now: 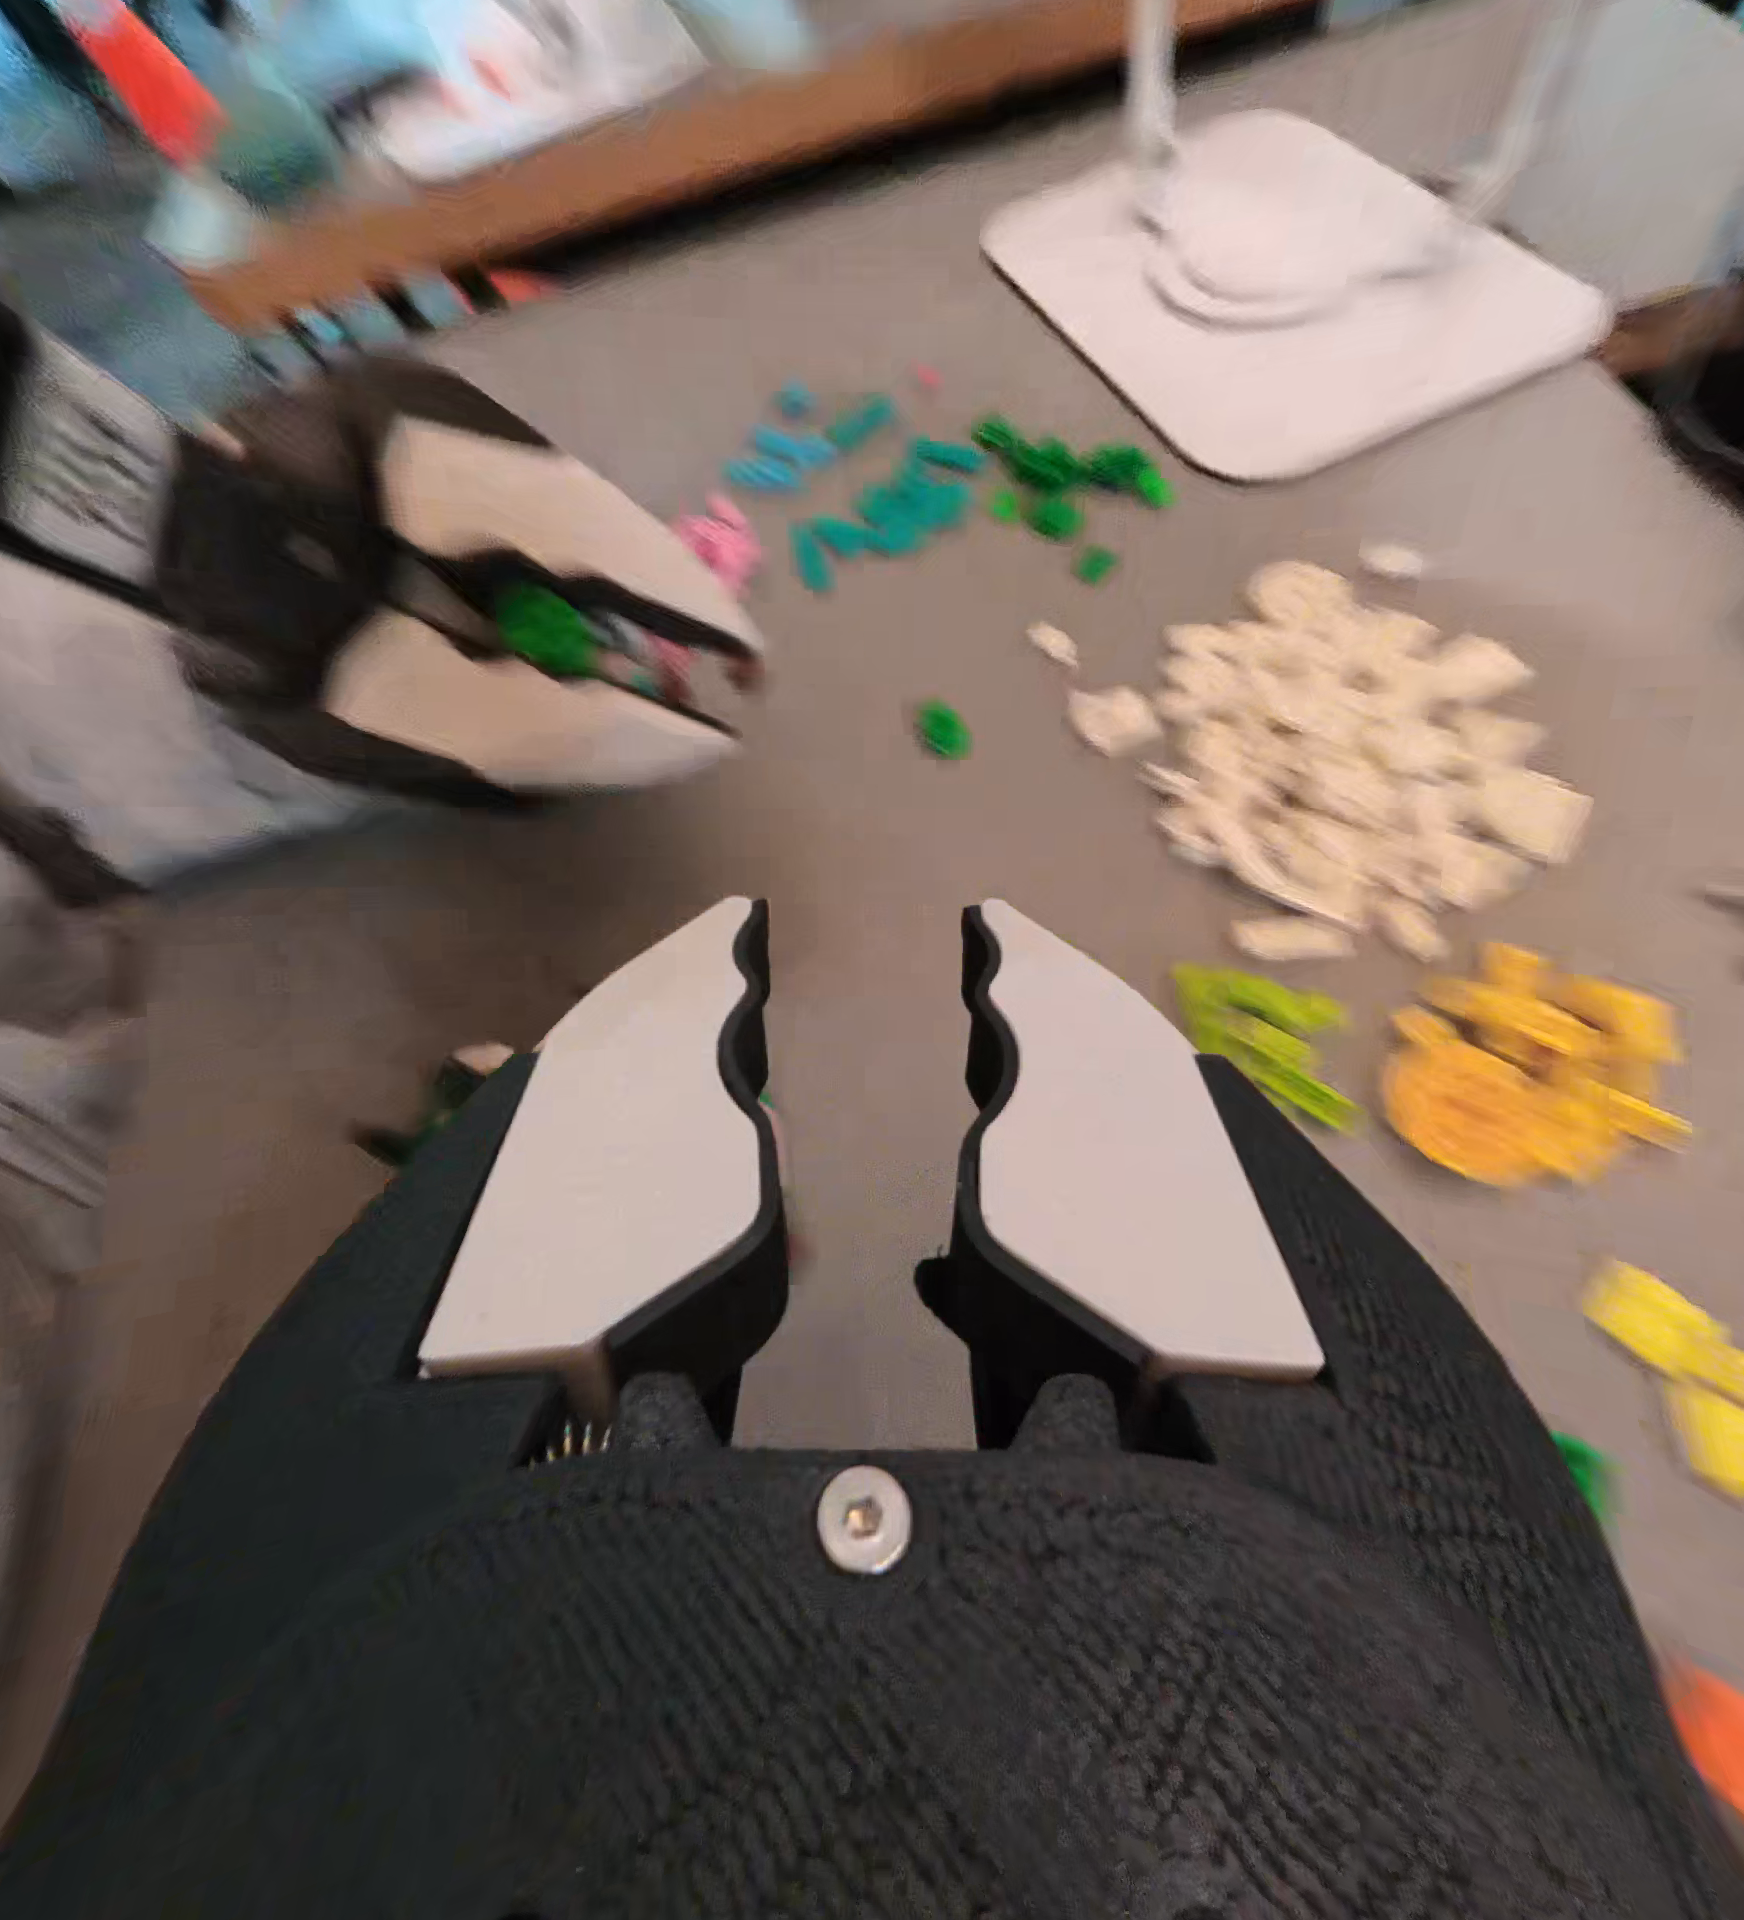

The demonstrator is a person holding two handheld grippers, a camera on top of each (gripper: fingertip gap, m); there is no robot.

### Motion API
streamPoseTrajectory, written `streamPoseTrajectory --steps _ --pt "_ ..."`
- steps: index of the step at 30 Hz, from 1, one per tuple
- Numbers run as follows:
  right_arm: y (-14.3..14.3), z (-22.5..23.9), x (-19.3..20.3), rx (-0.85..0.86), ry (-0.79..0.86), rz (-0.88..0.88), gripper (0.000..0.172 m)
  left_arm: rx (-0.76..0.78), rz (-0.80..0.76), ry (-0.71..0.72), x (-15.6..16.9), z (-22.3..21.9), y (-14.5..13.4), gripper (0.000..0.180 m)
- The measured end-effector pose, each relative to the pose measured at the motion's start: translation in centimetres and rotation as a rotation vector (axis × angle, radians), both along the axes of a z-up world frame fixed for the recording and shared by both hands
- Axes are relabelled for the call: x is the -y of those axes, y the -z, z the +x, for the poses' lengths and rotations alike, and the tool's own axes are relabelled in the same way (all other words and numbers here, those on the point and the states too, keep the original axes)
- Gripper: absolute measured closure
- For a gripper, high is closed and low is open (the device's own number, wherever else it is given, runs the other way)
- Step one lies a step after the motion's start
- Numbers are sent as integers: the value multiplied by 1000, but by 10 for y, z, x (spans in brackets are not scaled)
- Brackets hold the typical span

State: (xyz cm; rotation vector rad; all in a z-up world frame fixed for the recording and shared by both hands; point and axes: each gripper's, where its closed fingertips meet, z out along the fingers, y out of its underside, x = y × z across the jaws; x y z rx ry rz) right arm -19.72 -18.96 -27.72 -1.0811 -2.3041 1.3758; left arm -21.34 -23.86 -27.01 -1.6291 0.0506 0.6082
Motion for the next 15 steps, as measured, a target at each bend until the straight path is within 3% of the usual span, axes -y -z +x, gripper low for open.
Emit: streamPoseTrajectory --steps 4,10,12,15 --pt "-10 3 60 -22 30 -81 138 -125 -70 -90 1 -7 4 166" --pt "-7 2 82 -31 2 31 139 -344 -149 -153 2 -7 4 166" --pt "-7 -3 76 -39 23 50 139 -297 -198 -136 1 -9 13 165" --pt "-4 -6 67 -60 62 54 139 -77 -386 -84 0 -12 50 165"
